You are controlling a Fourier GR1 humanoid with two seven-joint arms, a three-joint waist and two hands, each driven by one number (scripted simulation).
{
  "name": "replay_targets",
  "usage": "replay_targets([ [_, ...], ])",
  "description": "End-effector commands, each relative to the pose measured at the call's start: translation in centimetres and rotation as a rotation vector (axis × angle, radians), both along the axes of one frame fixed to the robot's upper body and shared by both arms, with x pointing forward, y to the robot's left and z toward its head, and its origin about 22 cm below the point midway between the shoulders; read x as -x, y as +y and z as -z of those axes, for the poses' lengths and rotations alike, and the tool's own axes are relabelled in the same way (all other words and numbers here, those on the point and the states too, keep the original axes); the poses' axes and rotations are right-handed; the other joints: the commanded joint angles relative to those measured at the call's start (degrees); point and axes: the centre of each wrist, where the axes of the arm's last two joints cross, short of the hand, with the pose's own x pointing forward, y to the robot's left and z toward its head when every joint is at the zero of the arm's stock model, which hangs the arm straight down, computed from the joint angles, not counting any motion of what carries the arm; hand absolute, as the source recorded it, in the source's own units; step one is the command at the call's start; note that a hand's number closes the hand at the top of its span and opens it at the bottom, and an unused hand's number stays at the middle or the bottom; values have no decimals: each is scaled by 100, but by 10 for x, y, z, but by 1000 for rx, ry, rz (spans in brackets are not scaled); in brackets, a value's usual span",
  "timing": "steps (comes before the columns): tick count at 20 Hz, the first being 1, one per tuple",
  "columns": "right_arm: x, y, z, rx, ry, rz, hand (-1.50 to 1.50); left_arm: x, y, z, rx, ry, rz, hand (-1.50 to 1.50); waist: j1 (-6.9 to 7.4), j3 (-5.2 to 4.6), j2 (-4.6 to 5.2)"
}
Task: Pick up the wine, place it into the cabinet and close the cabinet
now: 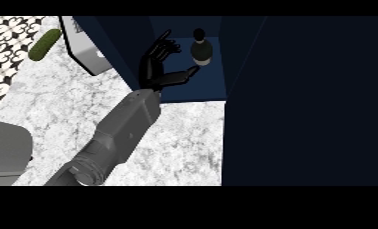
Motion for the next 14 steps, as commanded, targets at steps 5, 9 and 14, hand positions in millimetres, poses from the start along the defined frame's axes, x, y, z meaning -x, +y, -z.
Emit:
replay_targets([
  [5, 1, -10, -7, 25, 5, 15, -150, 12, 17, 16, -4, -67, -28, -150, 283, 56, -149],
  [9, 4, -8, 6, 28, 21, 33, -150, 22, 1, 17, -15, -60, -29, -150, 392, 61, -192],
  [14, 25, -7, -12, 25, 13, 24, -150, 30, 17, 12, -49, -86, 81, -150, 425, 60, -226],
])
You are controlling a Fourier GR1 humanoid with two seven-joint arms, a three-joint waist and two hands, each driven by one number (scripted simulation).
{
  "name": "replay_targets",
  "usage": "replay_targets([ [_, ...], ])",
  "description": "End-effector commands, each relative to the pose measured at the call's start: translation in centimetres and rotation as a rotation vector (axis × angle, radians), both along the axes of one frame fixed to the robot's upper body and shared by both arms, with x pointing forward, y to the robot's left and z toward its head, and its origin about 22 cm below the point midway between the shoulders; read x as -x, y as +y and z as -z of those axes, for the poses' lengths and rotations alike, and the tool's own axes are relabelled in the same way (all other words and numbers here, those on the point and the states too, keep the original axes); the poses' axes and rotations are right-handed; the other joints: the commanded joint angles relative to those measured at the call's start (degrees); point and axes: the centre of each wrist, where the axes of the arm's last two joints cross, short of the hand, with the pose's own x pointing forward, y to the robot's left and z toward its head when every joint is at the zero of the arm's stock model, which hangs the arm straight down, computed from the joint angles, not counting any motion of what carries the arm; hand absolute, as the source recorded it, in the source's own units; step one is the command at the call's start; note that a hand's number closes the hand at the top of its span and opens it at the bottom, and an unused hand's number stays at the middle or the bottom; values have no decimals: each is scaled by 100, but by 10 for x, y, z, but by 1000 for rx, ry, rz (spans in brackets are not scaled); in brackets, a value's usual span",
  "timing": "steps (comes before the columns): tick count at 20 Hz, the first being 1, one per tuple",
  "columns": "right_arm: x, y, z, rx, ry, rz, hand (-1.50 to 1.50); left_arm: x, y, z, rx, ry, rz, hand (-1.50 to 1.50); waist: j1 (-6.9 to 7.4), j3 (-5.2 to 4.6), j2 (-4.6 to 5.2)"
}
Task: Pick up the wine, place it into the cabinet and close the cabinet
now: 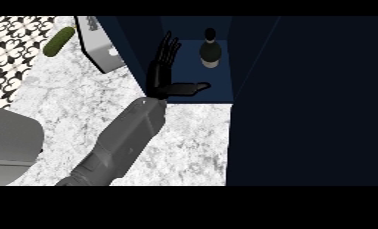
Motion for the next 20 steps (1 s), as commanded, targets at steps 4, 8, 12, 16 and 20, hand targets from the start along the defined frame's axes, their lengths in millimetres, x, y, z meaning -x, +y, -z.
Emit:
replay_targets([
  [4, -10, 12, -10, 0, 9, 17, -150, 36, 10, -4, -21, -30, 74, -150, 240, 40, -101],
  [8, 0, 13, -6, -2, 9, 16, -150, 70, 27, -14, -19, -23, 166, -150, 202, 43, -96],
  [12, 6, -2, -21, 10, 0, 0, -150, 95, 33, -49, -15, -43, 165, -150, 106, 42, -63],
  [16, 7, 7, -19, 15, 0, 7, -150, 146, 31, -68, 21, -46, 165, -150, 95, 42, -58],
  [20, -1, 3, -1, 32, -11, -36, -150, 169, 47, -89, 39, -55, 149, -150, 57, 43, -37],
])
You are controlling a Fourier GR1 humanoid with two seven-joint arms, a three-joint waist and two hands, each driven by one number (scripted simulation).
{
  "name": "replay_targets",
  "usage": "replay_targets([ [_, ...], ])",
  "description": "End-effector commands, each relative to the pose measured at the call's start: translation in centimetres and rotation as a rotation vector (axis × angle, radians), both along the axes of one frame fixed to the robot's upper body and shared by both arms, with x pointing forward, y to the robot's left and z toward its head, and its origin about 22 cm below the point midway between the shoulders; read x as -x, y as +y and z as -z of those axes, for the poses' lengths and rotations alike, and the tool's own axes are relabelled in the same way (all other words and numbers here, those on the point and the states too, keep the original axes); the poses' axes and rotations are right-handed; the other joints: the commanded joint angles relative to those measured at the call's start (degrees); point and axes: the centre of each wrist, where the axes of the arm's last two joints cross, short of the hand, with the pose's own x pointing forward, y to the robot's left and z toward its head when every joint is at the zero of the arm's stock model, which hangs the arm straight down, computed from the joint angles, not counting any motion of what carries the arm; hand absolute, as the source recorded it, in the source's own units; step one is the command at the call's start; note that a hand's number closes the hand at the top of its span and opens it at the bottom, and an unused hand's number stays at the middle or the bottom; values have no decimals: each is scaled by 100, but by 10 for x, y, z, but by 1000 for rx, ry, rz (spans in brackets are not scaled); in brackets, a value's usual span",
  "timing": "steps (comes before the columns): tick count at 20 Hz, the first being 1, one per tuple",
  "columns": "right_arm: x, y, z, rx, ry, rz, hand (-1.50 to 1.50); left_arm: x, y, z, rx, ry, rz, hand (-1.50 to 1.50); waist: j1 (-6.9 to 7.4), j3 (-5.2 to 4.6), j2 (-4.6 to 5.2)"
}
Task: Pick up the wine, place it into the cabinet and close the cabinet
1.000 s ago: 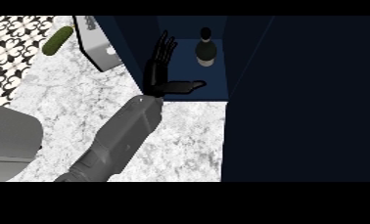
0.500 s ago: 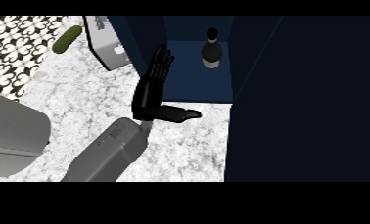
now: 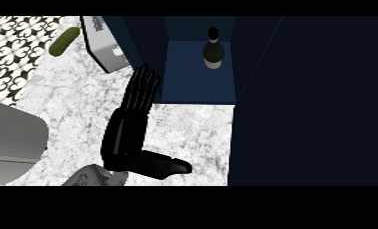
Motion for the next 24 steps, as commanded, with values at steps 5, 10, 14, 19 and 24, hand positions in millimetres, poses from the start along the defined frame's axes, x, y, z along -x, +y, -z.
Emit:
replay_targets([
  [5, 4, 4, -7, 180, -8, -123, 150, 52, 31, -35, 4, -17, -44, -150, -25, -1, 7],
  [10, 13, 13, -7, 286, 39, -334, 150, 69, 58, -26, -28, -25, -136, -150, 0, -4, 11],
  [14, 33, 19, -3, 236, 123, -424, 150, 92, 87, -26, -49, -20, -174, -150, 6, -7, 2],
  [19, 39, 49, -5, 171, 126, -517, 150, 98, 125, -31, -8, -36, -210, -150, 9, -13, 9],
  [24, 48, 78, -14, 164, 130, -512, 150, 129, 148, -27, -28, -26, -221, -150, 10, -13, -7],
])
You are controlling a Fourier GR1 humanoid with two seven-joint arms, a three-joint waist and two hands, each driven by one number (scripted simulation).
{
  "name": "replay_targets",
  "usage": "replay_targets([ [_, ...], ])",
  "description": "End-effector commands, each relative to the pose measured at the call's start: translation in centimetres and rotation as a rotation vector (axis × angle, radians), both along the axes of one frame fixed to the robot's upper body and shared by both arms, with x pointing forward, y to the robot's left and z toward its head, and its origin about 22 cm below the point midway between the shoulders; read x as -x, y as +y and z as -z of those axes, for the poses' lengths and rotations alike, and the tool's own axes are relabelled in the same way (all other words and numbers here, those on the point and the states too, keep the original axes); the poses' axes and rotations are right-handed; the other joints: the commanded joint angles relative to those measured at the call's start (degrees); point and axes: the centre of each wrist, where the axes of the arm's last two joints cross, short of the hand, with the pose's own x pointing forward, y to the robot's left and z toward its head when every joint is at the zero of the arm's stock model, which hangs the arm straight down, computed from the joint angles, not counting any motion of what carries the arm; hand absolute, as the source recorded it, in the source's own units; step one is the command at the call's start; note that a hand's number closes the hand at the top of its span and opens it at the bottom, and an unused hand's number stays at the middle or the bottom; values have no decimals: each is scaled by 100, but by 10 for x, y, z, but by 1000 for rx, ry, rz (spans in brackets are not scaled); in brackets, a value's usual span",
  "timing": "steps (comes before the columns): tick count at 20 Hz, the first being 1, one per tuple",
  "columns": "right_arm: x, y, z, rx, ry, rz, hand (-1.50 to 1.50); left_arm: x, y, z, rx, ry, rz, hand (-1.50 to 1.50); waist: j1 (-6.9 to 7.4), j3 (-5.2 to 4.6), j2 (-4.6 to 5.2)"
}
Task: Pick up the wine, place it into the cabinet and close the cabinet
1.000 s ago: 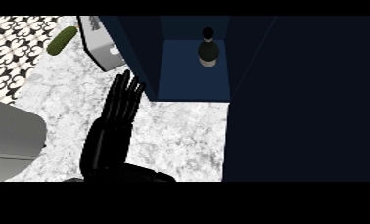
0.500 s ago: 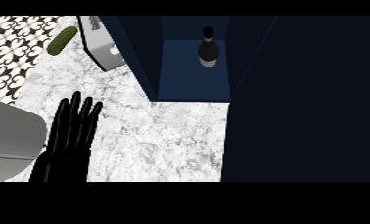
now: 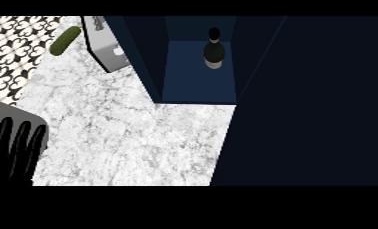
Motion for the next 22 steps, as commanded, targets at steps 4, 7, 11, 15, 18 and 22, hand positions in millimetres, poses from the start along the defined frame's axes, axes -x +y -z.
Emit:
replay_targets([
  [4, 24, 47, -24, -11, -80, -22, 150, 16, 43, -14, -23, 4, -22, -150, -12, -4, -10],
  [7, 19, 65, -30, -3, -136, -14, 150, 23, 63, -15, -14, 2, -31, -150, 49, -10, -10],
  [11, 6, 87, -35, 48, -191, 6, 150, 30, 74, -38, -37, -26, 0, -150, 79, -1, 0],
  [15, -18, 124, -37, 52, -199, 63, 150, 34, 83, -30, -26, -25, 19, -150, 124, -5, 5],
  [18, -29, 143, -42, 38, -189, 90, 150, 30, 103, -32, -18, -26, 16, -150, 98, -4, 12],
  [22, -80, 153, -58, 67, -221, 146, 150, 33, 98, -37, -19, -31, 21, -150, 89, 3, 33],
])
